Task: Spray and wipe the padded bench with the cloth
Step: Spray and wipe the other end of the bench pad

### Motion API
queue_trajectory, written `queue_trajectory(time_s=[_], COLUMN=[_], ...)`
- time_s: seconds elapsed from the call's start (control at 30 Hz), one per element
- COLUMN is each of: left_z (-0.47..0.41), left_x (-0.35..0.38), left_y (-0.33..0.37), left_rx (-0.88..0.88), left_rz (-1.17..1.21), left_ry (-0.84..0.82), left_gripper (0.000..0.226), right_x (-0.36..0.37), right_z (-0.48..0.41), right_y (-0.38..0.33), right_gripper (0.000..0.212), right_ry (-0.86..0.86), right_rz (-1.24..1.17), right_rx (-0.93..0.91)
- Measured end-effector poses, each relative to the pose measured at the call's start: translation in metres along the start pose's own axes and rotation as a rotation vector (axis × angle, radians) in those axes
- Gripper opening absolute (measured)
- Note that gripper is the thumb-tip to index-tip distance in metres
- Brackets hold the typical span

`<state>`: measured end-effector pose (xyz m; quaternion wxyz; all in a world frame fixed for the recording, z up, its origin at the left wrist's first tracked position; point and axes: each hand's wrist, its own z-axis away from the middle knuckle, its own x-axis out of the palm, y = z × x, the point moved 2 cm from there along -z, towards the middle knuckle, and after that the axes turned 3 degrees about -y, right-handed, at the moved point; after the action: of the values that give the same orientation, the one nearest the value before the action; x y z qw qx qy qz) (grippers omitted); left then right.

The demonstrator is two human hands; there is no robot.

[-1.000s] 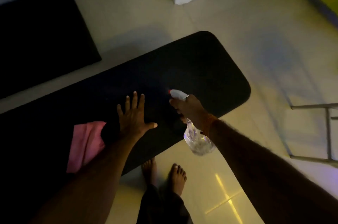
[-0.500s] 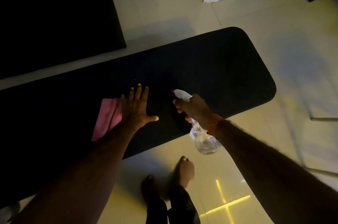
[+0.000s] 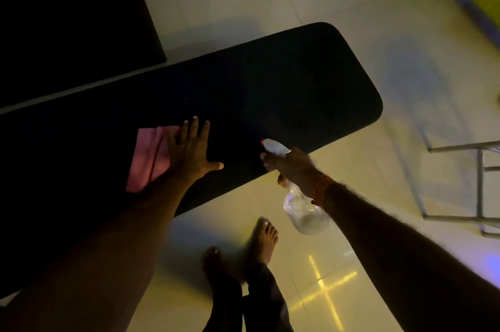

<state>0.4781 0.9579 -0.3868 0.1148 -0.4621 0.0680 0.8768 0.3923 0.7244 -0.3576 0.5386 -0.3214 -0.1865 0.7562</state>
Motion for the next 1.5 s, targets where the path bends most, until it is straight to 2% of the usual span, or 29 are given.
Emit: queue_trajectory(time_s=[0.07,0.1,0.27,0.33,0.4,0.43,0.5,0.57,0.63,0.7,0.8,0.9,1.0,1.07,1.23,1.33,1.4,1.5], left_z=[0.000,0.000,0.003,0.006,0.012,0.016,0.023,0.029,0.032,0.031,0.034,0.064,0.107,0.131,0.163,0.172,0.174,0.169], left_x=[-0.001,-0.001,0.002,0.002,0.001,0.002,0.003,0.007,0.013,0.015,0.012,0.018,0.036,0.046,0.064,0.074,0.079,0.076], left_y=[-0.001,-0.002,-0.018,-0.029,-0.039,-0.044,-0.059,-0.075,-0.087,-0.094,-0.099,-0.116,-0.140,-0.152,-0.153,-0.144,-0.137,-0.129], left_rx=[0.001,0.005,0.072,0.102,0.073,0.020,-0.183,-0.468,-0.692,-0.733,-0.664,-0.765,-0.955,-1.009,-1.010,-0.980,-0.950,-0.926], left_rz=[-0.015,-0.019,0.083,0.223,0.367,0.414,0.465,0.546,0.578,0.646,0.786,0.877,1.047,1.150,1.363,1.482,1.508,1.555], left_ry=[0.008,0.017,0.075,0.177,0.318,0.401,0.523,0.459,0.303,0.235,0.299,0.439,0.449,0.444,0.475,0.512,0.520,0.509], left_gripper=[0.124,0.123,0.115,0.103,0.086,0.078,0.066,0.069,0.077,0.068,0.042,0.050,0.062,0.057,0.050,0.076,0.084,0.074], right_x=[0.005,0.007,0.016,0.016,0.015,0.016,0.023,0.033,0.046,0.061,0.085,0.115,0.154,0.184,0.246,0.260,0.265,0.263], right_z=[-0.007,-0.011,-0.031,-0.035,-0.037,-0.037,-0.040,-0.047,-0.057,-0.066,-0.081,-0.089,-0.088,-0.084,-0.071,-0.063,-0.060,-0.063], right_y=[-0.018,-0.030,-0.094,-0.115,-0.130,-0.136,-0.152,-0.164,-0.176,-0.190,-0.209,-0.234,-0.257,-0.267,-0.280,-0.281,-0.274,-0.265], right_gripper=[0.045,0.041,0.045,0.042,0.027,0.016,0.018,0.014,0.011,0.030,0.053,0.061,0.063,0.062,0.060,0.063,0.070,0.085], right_ry=[0.028,0.053,0.094,0.108,0.079,0.060,0.033,0.016,0.021,0.007,-0.057,-0.129,-0.211,-0.275,-0.389,-0.428,-0.479,-0.523], right_rz=[-0.041,-0.041,-0.006,-0.009,-0.079,-0.112,-0.121,-0.117,-0.149,-0.149,-0.094,-0.006,0.032,0.054,0.064,0.091,0.148,0.223], right_rx=[0.010,-0.017,-0.144,-0.185,-0.222,-0.234,-0.297,-0.378,-0.452,-0.490,-0.553,-0.590,-0.649,-0.677,-0.742,-0.794,-0.818,-0.800])
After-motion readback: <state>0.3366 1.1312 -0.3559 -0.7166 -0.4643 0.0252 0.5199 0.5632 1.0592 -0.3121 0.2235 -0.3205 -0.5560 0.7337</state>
